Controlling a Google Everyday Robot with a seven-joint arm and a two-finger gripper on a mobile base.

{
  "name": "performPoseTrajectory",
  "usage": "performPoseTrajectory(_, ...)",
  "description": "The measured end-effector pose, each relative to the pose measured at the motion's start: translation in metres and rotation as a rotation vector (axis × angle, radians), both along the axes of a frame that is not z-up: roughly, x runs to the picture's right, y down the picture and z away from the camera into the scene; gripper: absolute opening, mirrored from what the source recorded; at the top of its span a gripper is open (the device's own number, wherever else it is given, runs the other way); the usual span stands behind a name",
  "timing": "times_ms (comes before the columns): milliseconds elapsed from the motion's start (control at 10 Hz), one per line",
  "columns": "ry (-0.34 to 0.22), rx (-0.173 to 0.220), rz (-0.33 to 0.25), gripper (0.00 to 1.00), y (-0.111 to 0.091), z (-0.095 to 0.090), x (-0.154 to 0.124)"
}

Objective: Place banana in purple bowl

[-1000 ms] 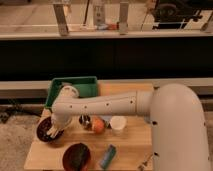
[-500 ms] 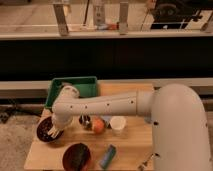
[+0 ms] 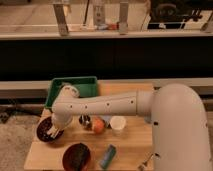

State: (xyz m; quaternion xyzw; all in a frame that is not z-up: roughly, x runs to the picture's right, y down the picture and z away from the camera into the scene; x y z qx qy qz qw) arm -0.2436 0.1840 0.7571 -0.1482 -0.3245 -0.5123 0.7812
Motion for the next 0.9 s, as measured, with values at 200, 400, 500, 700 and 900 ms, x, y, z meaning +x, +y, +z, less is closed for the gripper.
performPoseTrajectory(200, -0.008, -0.001, -0.008, 0.69, 0.0003, 0.0005, -0.0023)
performPoseTrajectory(400, -0.012, -0.002, -0.011, 0.80, 0.0005, 0.0011, -0.0029)
performPoseTrajectory(500, -0.015, -0.001, -0.013, 0.80, 0.0007, 0.0011, -0.0035)
performPoseTrajectory(700, -0.032, 0.010, -0.020, 0.80, 0.0007, -0.0008, -0.0058)
performPoseTrajectory(900, -0.042, 0.018, -0.028, 0.80, -0.0001, -0.0025, -0.0061)
